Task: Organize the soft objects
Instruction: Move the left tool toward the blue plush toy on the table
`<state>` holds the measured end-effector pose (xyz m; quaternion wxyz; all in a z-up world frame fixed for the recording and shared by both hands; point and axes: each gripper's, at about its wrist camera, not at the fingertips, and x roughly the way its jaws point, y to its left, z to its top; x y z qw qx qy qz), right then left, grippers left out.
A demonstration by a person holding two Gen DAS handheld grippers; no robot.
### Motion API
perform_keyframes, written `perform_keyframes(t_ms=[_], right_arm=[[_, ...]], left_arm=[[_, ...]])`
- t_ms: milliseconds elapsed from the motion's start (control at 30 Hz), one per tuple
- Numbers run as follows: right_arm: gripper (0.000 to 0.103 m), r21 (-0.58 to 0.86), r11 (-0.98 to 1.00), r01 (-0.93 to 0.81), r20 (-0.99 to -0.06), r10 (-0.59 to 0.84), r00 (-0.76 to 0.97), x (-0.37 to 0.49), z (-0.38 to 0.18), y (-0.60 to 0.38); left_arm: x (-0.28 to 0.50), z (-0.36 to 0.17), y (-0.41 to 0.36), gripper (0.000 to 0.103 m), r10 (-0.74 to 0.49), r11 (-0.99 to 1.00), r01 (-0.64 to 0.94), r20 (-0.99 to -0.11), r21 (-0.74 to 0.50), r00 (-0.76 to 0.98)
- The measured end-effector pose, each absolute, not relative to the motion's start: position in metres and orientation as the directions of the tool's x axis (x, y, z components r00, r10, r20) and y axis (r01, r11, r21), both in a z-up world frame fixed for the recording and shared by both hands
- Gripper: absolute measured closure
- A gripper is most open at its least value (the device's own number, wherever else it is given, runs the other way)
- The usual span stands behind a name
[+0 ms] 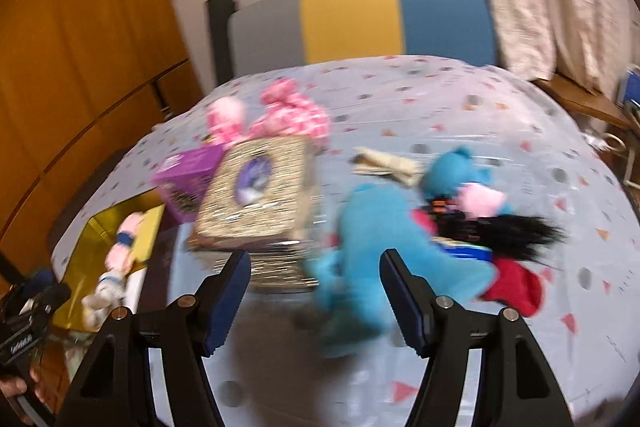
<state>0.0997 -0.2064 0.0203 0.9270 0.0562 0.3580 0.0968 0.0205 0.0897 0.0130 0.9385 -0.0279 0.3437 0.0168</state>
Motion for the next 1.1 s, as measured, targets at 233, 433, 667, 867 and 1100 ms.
perform_keyframes(t_ms=[233, 433, 667, 867, 1100], right_arm=[[0.035, 0.167, 0.981, 0.095, -0.637, 0.034, 0.770, 0.101, 0.016, -0.291], [0.035, 0.206, 0.915, 0.347, -0.636, -0.144, 0.758, 0.104, -0.006, -0.361], [0.035, 0.372, 0.831, 0.413, -0.667, -0.070, 0.742, 0.100, -0.020, -0.397], [0.035, 0.451, 0.766, 0.458, -0.704, -0.010, 0.710, 0.099, -0.036, -0.410], [0.035, 0.485, 0.736, 0.472, -0.712, 0.019, 0.702, 0.097, -0.041, -0.417]], left_arm=[[0.026, 0.008, 0.052, 0.025, -0.072, 0.997, 0.079, -0.660, -0.019, 0.748], [0.036, -0.001, 0.023, 0.025, -0.143, 0.984, 0.174, -0.688, -0.025, 0.712], [0.052, -0.019, -0.012, 0.030, -0.231, 0.959, 0.276, -0.740, -0.064, 0.632], [0.065, -0.029, -0.052, 0.031, -0.313, 0.926, 0.359, -0.764, -0.115, 0.564], [0.093, -0.037, -0.095, 0.041, -0.386, 0.894, 0.406, -0.784, -0.188, 0.486]])
